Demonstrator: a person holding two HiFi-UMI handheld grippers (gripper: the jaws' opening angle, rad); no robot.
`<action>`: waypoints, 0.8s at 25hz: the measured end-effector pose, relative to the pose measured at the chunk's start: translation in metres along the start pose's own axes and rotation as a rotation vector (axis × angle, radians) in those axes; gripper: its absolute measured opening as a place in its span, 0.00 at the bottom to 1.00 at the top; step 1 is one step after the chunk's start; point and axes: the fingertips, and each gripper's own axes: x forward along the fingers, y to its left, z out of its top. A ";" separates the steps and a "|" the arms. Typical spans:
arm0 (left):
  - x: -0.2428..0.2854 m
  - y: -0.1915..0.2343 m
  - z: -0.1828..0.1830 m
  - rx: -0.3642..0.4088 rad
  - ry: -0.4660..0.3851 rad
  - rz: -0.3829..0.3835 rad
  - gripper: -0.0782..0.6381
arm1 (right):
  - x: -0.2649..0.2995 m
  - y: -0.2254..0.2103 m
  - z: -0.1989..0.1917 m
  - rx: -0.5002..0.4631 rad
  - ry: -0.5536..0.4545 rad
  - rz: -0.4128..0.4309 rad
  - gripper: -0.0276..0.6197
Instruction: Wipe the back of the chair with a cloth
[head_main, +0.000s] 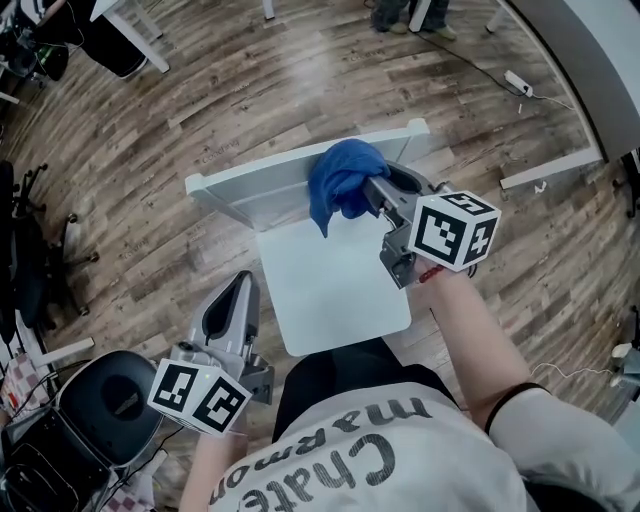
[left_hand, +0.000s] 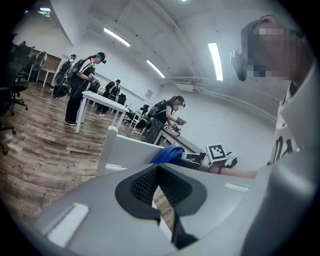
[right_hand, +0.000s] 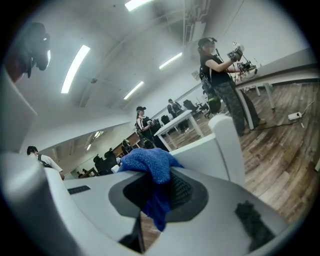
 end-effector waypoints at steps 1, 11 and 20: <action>0.000 -0.001 0.000 0.002 0.001 -0.002 0.12 | -0.004 -0.005 0.002 -0.002 -0.006 -0.014 0.15; 0.008 -0.011 0.003 0.011 0.007 -0.022 0.12 | -0.031 -0.041 0.020 0.012 -0.071 -0.112 0.15; 0.009 -0.020 0.003 0.025 0.028 -0.045 0.12 | -0.043 -0.057 0.024 0.013 -0.093 -0.179 0.15</action>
